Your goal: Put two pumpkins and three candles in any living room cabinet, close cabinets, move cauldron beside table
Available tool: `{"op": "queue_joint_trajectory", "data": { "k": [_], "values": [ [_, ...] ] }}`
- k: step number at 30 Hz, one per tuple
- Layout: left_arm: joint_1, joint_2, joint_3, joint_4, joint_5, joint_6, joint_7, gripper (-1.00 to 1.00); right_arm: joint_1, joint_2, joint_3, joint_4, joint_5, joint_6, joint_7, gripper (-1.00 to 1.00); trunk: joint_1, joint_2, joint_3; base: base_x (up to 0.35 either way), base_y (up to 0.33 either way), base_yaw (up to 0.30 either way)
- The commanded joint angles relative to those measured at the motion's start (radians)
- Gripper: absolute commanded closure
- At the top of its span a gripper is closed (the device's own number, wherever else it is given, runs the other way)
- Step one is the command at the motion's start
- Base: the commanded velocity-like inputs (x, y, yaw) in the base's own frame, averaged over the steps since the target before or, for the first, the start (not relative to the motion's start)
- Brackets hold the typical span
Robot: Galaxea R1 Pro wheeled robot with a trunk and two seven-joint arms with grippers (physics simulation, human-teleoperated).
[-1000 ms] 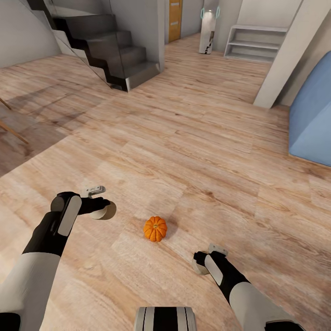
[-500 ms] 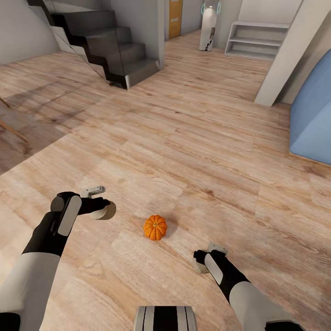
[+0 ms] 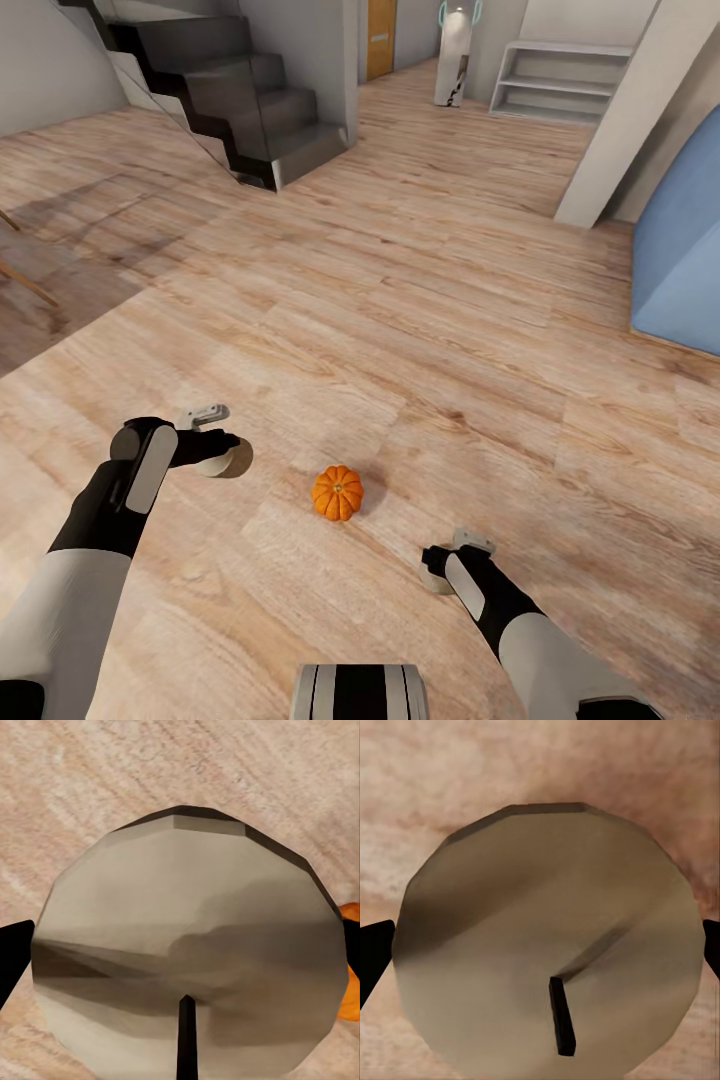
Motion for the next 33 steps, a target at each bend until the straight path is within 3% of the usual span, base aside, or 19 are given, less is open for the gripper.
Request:
{"op": "queue_joint_trajectory", "data": {
  "k": [1, 10, 11, 33],
  "values": [
    [0.0, 0.0, 0.0, -0.001, 0.009, 0.003, 0.007, 1.0, 0.001, 0.0, 0.002, 0.017, -0.017, 0.004, -0.008, -1.0, 0.0, 0.0, -0.001, 0.0, 0.0, 0.0],
    [0.0, 0.0, 0.0, -0.001, 0.009, 0.003, 0.007, 1.0, 0.001, -0.001, 0.004, 0.021, -0.017, 0.004, -0.008, -1.0, 0.0, 0.0, -0.001, 0.0, 0.0, 0.0],
    [0.0, 0.0, 0.0, -0.001, 0.009, 0.003, 0.007, 1.0, 0.001, 0.0, 0.005, 0.021, -0.017, 0.004, -0.008, 1.0, 0.0, 0.0, -0.001, 0.0, 0.0, 0.0],
    [0.0, 0.0, 0.0, -0.002, 0.012, 0.003, 0.007, 1.0, 0.001, -0.001, 0.008, 0.021, -0.017, 0.004, -0.008, 1.0, 0.0, 0.0, -0.001, 0.0, 0.0, 0.0]
  ]
}}
